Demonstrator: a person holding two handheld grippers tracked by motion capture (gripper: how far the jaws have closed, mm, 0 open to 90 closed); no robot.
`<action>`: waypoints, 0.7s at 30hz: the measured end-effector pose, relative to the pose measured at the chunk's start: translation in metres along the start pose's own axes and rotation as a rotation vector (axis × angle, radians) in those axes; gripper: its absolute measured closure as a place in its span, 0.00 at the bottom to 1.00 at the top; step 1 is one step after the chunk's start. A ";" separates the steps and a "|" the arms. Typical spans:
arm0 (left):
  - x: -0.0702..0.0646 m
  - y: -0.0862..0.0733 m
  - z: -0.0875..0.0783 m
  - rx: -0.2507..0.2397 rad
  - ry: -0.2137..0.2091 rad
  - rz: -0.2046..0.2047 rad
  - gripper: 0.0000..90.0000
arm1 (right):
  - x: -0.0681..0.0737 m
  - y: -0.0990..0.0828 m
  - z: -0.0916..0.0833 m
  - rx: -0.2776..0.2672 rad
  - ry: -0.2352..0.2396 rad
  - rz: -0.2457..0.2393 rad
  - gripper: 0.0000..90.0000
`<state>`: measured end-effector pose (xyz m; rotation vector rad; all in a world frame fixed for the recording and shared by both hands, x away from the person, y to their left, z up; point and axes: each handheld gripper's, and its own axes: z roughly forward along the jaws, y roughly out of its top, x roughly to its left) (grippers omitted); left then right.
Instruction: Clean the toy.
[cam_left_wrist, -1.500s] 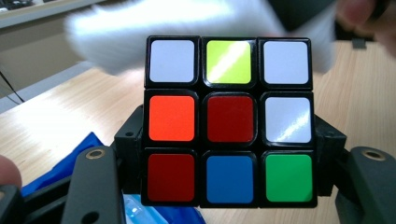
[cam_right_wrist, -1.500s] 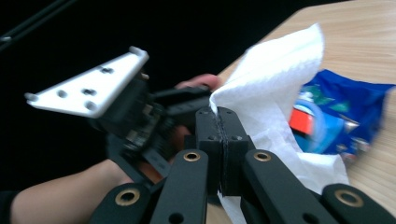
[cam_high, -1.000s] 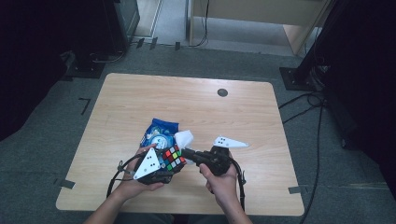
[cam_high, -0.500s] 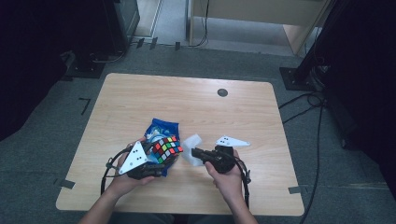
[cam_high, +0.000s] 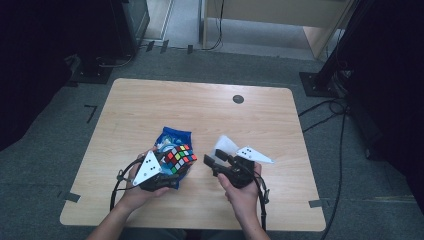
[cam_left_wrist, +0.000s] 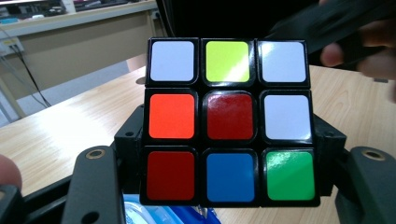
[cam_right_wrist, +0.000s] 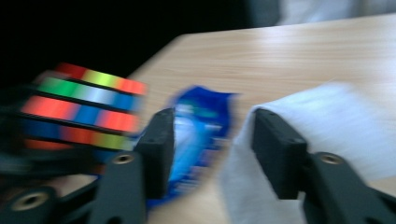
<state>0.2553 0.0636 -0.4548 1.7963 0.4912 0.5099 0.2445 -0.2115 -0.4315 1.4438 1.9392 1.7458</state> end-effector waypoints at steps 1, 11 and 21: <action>-0.001 0.000 0.001 0.001 0.004 -0.001 0.38 | 0.000 0.000 0.000 0.000 0.000 0.000 0.46; -0.013 0.002 0.006 -0.002 0.043 0.020 0.38 | 0.030 -0.012 0.023 0.043 0.128 0.186 0.28; -0.020 0.001 0.011 -0.004 -0.005 0.011 0.37 | 0.023 -0.020 0.028 0.076 0.160 0.290 0.38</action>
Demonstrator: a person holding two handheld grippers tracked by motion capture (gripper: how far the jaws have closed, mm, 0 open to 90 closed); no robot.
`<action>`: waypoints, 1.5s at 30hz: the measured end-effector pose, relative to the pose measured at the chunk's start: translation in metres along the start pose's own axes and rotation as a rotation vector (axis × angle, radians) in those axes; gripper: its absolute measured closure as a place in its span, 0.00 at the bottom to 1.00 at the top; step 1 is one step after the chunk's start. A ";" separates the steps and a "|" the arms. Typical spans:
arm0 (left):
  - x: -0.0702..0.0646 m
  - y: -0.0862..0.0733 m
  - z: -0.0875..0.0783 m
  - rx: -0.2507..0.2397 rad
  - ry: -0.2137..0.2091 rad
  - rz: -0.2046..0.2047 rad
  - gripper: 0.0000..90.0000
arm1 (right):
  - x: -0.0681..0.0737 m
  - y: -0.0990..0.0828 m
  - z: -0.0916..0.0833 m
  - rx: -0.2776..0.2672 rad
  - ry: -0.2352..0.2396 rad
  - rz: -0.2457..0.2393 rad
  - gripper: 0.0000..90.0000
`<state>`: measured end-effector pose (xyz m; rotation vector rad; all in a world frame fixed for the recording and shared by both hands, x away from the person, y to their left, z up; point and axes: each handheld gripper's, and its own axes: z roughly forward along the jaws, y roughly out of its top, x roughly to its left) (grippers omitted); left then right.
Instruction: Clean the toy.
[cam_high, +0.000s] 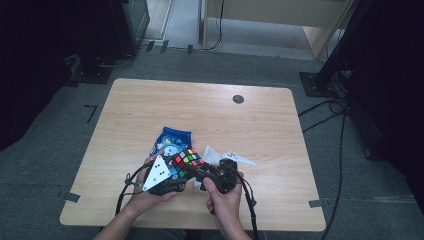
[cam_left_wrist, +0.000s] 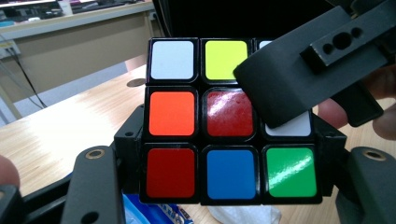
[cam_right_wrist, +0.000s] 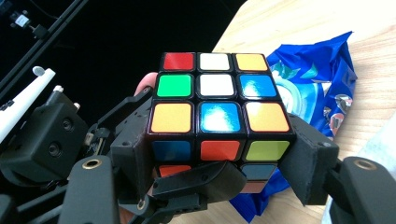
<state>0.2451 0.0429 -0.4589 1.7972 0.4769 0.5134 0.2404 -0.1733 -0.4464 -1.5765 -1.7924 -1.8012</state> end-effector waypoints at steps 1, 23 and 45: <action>0.000 0.000 0.000 0.000 0.000 0.000 0.37 | 0.000 0.000 0.000 0.000 0.000 0.000 0.38; -0.005 -0.011 0.002 0.063 -0.048 0.177 0.22 | -0.006 0.030 -0.017 0.232 -0.006 -0.104 0.38; -0.016 -0.009 0.005 0.075 -0.037 0.237 0.37 | 0.006 0.020 -0.005 0.241 -0.105 -0.202 0.38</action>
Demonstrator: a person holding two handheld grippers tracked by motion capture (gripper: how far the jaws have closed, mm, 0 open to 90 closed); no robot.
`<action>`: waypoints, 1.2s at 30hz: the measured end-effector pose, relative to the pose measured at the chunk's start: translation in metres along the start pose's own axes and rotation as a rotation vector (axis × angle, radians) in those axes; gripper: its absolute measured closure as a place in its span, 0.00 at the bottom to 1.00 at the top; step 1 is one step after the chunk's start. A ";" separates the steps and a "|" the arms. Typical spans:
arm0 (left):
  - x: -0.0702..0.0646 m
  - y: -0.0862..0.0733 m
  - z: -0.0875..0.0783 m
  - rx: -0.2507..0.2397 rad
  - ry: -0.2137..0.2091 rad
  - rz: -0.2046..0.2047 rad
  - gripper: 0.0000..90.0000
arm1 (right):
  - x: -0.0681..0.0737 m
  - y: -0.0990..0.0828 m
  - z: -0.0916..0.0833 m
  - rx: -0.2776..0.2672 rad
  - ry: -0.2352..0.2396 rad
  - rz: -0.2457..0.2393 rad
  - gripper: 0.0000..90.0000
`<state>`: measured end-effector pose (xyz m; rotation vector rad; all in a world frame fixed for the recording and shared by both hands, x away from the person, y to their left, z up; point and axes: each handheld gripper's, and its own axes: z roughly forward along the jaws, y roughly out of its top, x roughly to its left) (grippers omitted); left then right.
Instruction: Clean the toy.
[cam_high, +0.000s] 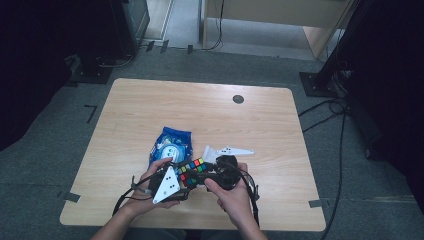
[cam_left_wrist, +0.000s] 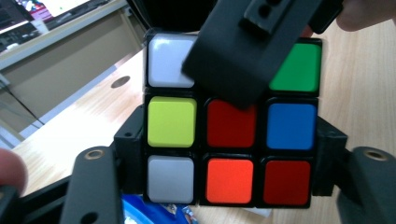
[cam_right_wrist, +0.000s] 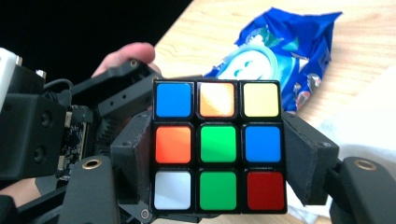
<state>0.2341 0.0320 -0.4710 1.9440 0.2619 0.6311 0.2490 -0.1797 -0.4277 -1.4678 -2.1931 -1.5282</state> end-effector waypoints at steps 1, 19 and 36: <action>0.003 0.000 -0.001 0.004 0.010 -0.016 0.38 | -0.002 0.001 -0.003 -0.030 0.021 0.001 0.38; 0.045 -0.016 -0.017 -0.002 0.081 -0.200 0.38 | -0.063 -0.033 0.052 0.038 -0.351 -0.388 0.45; 0.031 -0.015 -0.009 0.009 0.018 -0.182 0.38 | -0.071 -0.028 0.026 -0.075 -0.226 -0.275 1.00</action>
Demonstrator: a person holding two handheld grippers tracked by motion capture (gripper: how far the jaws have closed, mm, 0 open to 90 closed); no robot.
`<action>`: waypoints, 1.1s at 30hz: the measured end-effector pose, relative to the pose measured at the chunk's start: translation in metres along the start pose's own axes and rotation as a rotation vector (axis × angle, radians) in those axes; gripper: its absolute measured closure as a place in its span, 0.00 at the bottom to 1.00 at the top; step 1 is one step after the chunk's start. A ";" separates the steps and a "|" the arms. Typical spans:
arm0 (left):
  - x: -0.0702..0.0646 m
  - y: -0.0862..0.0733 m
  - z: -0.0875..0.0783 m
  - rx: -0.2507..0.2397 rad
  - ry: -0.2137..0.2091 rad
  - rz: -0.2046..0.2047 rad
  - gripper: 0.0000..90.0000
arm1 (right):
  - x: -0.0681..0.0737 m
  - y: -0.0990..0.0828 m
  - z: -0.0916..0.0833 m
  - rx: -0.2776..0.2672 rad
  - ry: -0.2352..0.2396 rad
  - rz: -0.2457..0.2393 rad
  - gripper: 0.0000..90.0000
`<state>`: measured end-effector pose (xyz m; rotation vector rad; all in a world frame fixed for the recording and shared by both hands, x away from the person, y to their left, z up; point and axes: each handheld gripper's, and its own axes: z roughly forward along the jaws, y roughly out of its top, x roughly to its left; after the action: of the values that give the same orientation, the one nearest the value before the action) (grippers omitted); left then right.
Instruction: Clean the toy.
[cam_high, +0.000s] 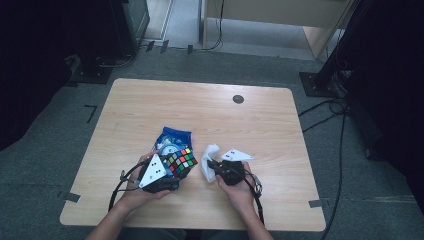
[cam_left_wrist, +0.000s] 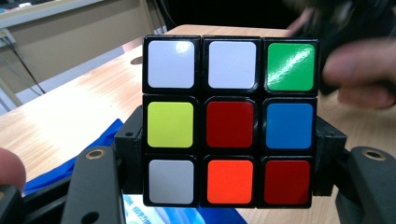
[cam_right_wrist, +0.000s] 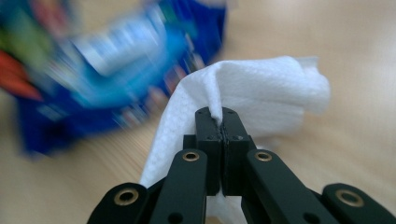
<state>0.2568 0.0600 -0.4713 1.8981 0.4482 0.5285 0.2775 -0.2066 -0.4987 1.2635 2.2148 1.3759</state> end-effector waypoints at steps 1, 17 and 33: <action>-0.001 0.000 0.001 0.000 -0.005 0.001 0.38 | 0.003 0.005 -0.008 -0.056 0.031 0.010 1.00; -0.021 0.002 0.010 0.016 -0.067 0.046 0.38 | 0.030 0.025 -0.034 -0.238 0.149 0.069 1.00; -0.010 0.002 0.005 0.004 -0.064 -0.011 0.38 | 0.068 0.032 -0.044 -0.282 0.256 -0.096 0.99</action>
<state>0.2516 0.0498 -0.4724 1.9094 0.4181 0.4582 0.2276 -0.1753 -0.4340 0.9169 2.1042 1.8189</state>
